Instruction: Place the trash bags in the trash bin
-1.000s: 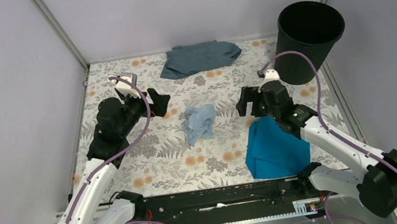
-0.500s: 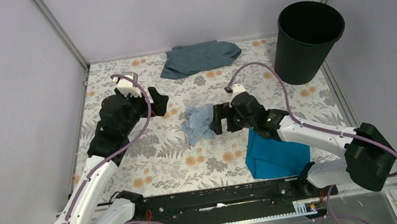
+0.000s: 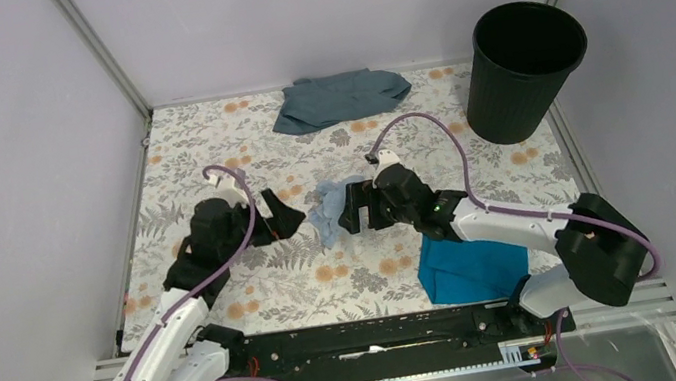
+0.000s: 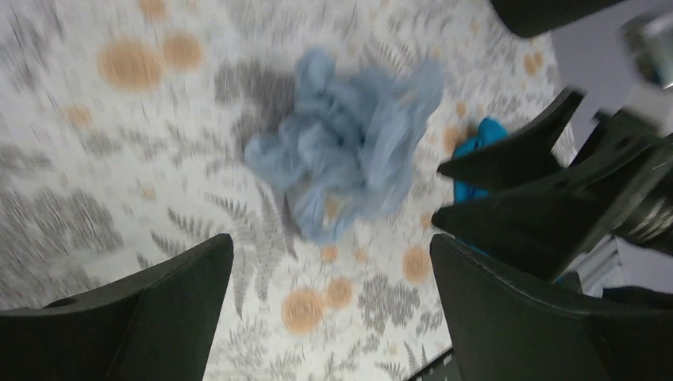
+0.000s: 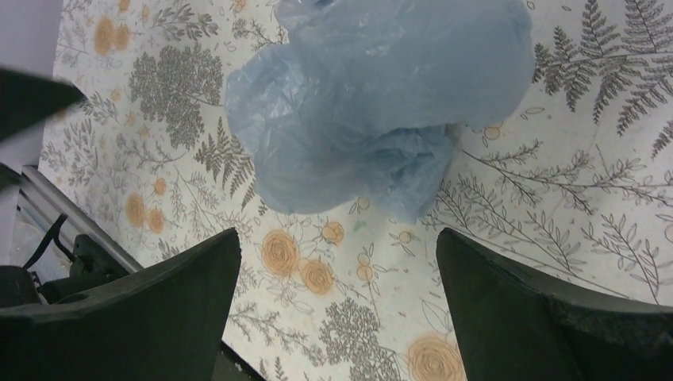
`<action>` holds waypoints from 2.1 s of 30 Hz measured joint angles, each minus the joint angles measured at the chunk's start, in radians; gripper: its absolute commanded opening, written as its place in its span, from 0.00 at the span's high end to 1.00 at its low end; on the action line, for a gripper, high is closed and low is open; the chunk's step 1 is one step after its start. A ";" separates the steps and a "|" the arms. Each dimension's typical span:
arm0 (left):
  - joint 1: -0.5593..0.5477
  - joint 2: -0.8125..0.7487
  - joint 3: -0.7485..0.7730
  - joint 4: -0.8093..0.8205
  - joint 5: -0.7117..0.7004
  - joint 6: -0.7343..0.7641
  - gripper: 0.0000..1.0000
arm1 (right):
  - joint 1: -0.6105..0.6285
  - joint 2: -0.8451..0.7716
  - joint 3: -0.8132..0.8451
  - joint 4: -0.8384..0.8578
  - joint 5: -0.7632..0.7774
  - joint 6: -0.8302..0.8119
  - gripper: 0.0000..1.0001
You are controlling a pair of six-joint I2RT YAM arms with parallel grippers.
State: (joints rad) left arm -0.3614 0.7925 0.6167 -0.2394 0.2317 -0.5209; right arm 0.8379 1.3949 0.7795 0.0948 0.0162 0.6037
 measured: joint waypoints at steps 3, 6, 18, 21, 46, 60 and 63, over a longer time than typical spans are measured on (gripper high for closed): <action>-0.002 -0.013 -0.104 0.005 0.031 -0.067 0.02 | 0.016 0.043 0.003 0.057 0.031 0.008 0.00; -0.002 -0.027 -0.184 0.024 0.049 -0.127 0.02 | 0.063 0.106 0.006 0.103 0.112 0.014 0.05; -0.005 -0.023 -0.300 0.224 0.084 -0.238 0.02 | 0.141 0.218 0.023 0.162 0.254 -0.165 0.99; -0.005 -0.023 -0.326 0.250 0.095 -0.262 0.02 | 0.140 0.140 -0.019 0.185 0.125 -0.240 1.00; -0.164 -0.063 -0.228 0.340 0.216 -0.192 0.01 | -0.178 0.134 -0.139 0.630 -0.819 0.392 1.00; -0.427 0.131 -0.089 0.151 -0.064 -0.056 0.13 | -0.178 0.095 -0.024 0.258 -0.735 0.201 1.00; -0.427 0.110 -0.100 0.149 -0.100 -0.056 0.22 | -0.179 0.087 -0.019 0.229 -0.734 0.179 1.00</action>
State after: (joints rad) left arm -0.7883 0.9028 0.5171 -0.0902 0.1322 -0.5770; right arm 0.6590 1.4818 0.7605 0.3233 -0.7181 0.7822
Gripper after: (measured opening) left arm 0.860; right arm 0.011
